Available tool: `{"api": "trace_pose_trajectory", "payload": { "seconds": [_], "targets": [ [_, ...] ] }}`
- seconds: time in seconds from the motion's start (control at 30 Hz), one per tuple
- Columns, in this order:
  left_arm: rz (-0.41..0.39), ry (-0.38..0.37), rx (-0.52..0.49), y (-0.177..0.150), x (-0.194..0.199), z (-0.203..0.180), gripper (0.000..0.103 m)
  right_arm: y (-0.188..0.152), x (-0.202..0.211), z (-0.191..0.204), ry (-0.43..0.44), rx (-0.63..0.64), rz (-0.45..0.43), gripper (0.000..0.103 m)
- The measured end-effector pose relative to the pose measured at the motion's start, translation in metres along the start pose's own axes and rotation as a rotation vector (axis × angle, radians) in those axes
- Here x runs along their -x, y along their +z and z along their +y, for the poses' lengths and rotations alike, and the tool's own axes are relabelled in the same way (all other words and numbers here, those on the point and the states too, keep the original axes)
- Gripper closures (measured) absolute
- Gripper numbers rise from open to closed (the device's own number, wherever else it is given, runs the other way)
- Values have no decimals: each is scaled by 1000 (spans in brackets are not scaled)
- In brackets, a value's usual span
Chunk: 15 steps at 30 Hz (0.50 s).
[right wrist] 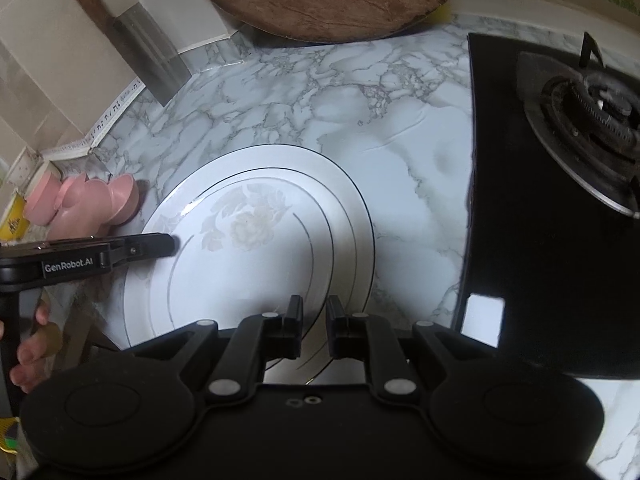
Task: Organize plates and bowls
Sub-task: 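Open both grippers to release the floral plate on the stack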
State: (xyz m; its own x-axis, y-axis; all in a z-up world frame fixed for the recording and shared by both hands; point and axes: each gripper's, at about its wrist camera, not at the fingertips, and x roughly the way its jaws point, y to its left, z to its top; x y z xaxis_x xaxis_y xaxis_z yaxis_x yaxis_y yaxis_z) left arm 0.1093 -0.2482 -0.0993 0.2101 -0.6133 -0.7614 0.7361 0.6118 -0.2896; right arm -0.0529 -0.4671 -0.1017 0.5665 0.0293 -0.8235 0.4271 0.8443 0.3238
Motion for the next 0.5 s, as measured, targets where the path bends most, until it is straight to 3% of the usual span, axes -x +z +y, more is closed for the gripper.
{"api": "trace_pose_trajectory", "payload": {
  "seconds": [0.17,0.5],
  "targets": [
    [-12,23,-31,-2,3,-5,91,2,6,4,-8,20,-11,91],
    [-73,38,-83,-9,33,-12,90,3,29,37,-28,125,-120,89]
  ]
}}
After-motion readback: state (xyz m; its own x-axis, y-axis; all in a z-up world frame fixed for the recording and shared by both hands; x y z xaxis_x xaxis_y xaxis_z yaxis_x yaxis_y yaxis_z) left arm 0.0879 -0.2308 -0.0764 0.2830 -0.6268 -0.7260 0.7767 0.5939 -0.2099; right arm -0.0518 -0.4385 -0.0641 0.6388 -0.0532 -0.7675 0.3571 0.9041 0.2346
